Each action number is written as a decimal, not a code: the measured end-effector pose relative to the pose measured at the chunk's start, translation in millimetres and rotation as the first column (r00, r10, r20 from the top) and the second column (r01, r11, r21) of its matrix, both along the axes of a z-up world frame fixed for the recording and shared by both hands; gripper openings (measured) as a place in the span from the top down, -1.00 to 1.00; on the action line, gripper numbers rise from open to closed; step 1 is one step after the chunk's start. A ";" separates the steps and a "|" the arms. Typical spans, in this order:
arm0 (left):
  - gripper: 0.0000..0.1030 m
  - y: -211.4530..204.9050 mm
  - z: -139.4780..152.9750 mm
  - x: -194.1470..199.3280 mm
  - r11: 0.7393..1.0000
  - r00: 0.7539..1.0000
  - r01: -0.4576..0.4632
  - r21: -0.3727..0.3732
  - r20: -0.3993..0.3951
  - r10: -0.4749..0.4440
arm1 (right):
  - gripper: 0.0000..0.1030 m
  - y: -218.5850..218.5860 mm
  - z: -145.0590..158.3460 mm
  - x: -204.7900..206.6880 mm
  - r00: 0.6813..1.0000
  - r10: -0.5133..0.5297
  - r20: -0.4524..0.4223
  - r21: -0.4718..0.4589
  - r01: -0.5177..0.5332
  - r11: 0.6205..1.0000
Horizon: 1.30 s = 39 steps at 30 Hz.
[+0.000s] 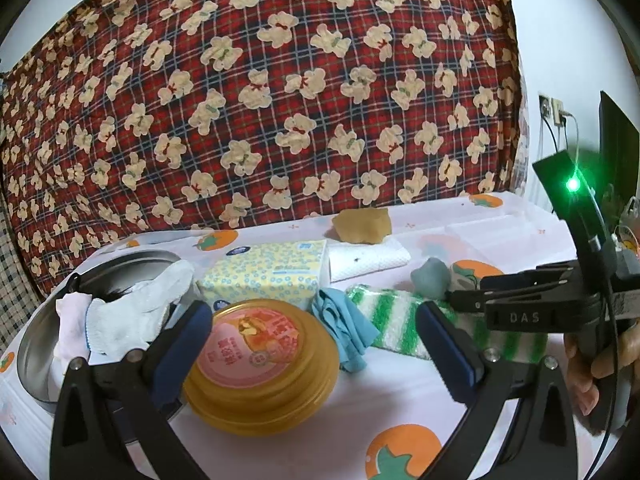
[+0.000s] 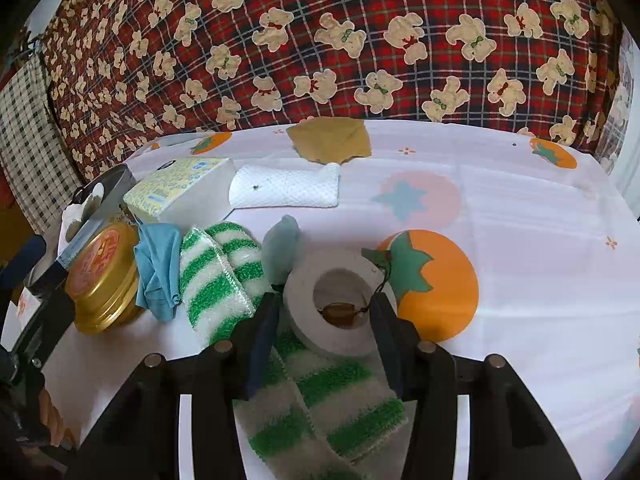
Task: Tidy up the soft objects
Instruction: 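Grasp the white tape roll with the right gripper and lift it, then grasp the blue plush keychain with the left gripper while the right gripper holds the tape roll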
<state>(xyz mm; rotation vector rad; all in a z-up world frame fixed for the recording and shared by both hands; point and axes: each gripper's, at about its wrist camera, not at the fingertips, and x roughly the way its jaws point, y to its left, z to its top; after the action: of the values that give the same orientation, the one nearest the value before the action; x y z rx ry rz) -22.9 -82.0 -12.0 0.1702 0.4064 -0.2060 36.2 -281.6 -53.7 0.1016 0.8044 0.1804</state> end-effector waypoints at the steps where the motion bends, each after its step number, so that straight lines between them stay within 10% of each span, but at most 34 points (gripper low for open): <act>1: -0.99 -1.0 -0.2 -0.1 1.000 1.000 0.000 0.004 0.000 0.000 | 0.03 0.8 -0.2 1.4 1.000 -0.002 -0.002 -0.005 0.002 1.000; 7: -0.99 -2.2 0.3 -1.4 1.000 1.000 -0.009 0.014 0.012 0.009 | 0.07 1.8 1.0 3.9 1.000 -0.010 0.000 -0.026 0.010 1.000; 10: -0.99 -1.1 0.9 -3.3 1.000 1.000 -0.017 0.010 0.023 0.016 | 0.65 -3.3 4.0 -0.1 0.999 -0.026 0.025 -0.011 0.027 1.000; 19: -0.99 0.0 0.2 -2.2 1.000 1.000 -0.021 0.005 0.019 0.021 | 0.65 -43.7 21.6 -30.8 0.973 -0.132 0.191 0.211 0.091 0.973; 31: -0.98 -20.3 -0.5 13.4 0.986 0.992 0.116 -0.117 -0.029 -0.120 | 0.65 -49.9 49.0 -57.3 0.869 -0.291 0.400 0.098 0.276 0.956; 39: -0.43 -103.5 -3.9 60.2 0.979 0.965 0.199 -0.053 -0.162 -0.205 | 0.64 -62.5 54.6 -63.8 0.820 -0.347 0.455 0.057 0.362 0.931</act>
<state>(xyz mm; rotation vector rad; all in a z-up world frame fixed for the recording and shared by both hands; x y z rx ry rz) 37.4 -185.5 -15.9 0.1592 0.5516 -0.4306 -27.6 -344.1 0.9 0.1696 0.3006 -0.1627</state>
